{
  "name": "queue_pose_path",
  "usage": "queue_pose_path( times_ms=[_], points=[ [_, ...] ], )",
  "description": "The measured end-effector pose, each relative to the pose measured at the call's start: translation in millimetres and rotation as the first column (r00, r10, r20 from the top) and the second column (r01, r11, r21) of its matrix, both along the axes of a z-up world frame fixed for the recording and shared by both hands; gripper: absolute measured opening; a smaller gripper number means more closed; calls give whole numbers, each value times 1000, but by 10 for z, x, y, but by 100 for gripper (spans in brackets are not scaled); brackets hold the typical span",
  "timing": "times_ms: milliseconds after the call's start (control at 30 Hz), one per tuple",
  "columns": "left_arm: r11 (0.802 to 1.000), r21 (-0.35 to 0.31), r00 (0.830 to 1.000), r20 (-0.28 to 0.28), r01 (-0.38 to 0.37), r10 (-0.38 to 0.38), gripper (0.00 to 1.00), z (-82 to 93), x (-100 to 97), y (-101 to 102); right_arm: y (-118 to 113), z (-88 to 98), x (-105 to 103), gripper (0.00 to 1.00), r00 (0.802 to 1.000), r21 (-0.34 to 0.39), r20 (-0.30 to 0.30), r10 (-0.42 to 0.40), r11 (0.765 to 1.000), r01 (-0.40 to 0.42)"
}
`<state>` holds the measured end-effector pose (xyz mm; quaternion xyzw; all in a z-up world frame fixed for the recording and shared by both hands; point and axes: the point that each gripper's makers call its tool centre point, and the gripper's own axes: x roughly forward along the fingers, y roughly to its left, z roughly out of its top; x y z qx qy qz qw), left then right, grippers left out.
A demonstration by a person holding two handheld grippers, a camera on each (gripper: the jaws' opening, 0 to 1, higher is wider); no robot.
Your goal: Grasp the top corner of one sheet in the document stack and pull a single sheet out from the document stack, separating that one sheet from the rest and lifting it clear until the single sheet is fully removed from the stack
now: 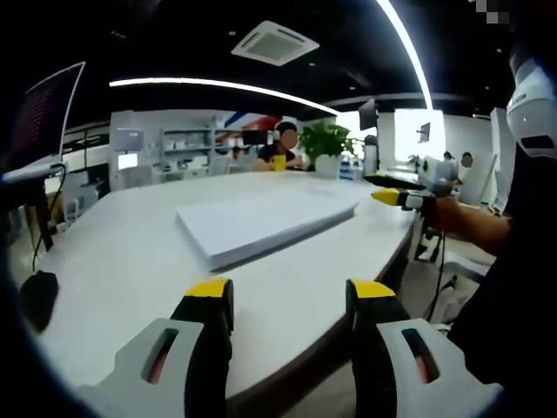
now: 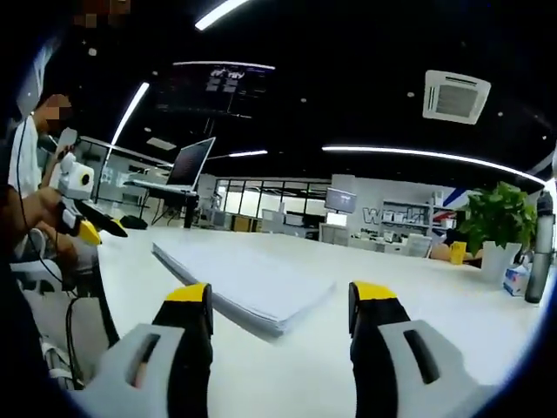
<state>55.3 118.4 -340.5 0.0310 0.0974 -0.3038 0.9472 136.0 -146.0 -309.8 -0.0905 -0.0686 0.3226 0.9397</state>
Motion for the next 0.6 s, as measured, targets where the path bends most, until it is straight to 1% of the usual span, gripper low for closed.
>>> queue_pose_path(
  times_ms=[167,233,333,467,533,600],
  points=[
    [1000,-7,1000,9,3,-3,52,26,1,-5,178,-7,-60,62,1000,-4,9,28,1000,-28],
    [1000,-10,1000,12,0,0,52,38,2,2,214,-15,-61,62,999,-8,14,37,999,-37],
    [1000,-7,1000,10,-2,2,52,37,0,14,207,-4,-57,62,999,-6,18,36,999,-36],
    [1000,-1,1000,6,-4,4,52,27,0,28,174,67,-66,62,998,33,44,36,999,-37],
    [1000,-1,1000,5,-5,5,52,26,3,31,180,57,-67,61,998,33,39,42,999,-43],
    [1000,-1,1000,3,-4,4,52,23,12,26,200,29,-74,61,998,18,35,51,998,-52]
  ],
)
